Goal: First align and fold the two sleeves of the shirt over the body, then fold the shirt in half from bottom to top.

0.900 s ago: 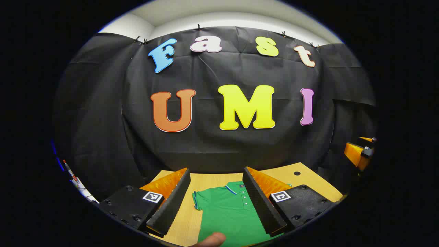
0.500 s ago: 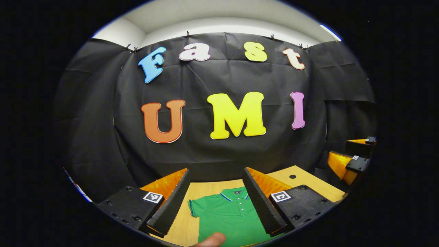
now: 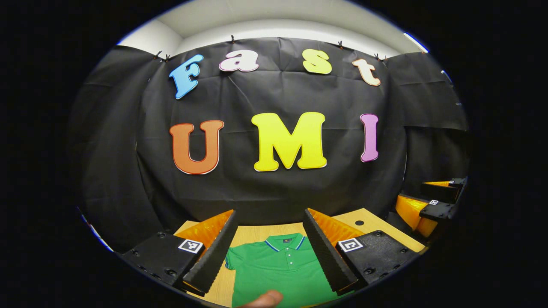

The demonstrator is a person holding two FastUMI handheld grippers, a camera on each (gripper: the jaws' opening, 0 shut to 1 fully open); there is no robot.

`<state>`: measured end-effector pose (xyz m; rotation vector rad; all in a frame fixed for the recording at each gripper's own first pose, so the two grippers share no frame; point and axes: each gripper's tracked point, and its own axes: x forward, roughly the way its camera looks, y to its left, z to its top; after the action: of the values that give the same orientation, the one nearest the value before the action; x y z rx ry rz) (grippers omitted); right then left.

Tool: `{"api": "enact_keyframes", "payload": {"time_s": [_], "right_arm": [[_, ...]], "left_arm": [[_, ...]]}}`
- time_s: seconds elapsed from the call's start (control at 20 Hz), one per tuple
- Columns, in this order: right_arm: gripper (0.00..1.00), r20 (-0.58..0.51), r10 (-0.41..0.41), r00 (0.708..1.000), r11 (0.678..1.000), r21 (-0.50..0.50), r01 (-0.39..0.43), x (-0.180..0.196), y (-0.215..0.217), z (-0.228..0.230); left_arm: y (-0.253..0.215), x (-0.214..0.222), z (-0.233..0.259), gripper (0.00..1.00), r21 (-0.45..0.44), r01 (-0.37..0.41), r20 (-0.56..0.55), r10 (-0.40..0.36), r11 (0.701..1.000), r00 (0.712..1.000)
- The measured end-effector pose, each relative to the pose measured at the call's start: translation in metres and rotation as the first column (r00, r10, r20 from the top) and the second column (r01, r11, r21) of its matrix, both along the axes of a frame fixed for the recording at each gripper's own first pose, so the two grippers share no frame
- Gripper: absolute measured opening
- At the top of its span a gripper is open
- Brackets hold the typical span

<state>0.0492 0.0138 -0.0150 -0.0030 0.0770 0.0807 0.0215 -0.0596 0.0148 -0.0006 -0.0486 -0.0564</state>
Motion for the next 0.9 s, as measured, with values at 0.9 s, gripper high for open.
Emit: {"api": "enact_keyframes", "payload": {"time_s": [0.9], "right_arm": [[0.97, -0.427, -0.091, 0.900, 0.996, -0.022, 0.090, 0.187, -0.052, -0.197]], "left_arm": [[0.064, 0.010, -0.037, 0.99, 0.010, -0.237, -0.083, 0.237, 0.971, 0.968]]}}
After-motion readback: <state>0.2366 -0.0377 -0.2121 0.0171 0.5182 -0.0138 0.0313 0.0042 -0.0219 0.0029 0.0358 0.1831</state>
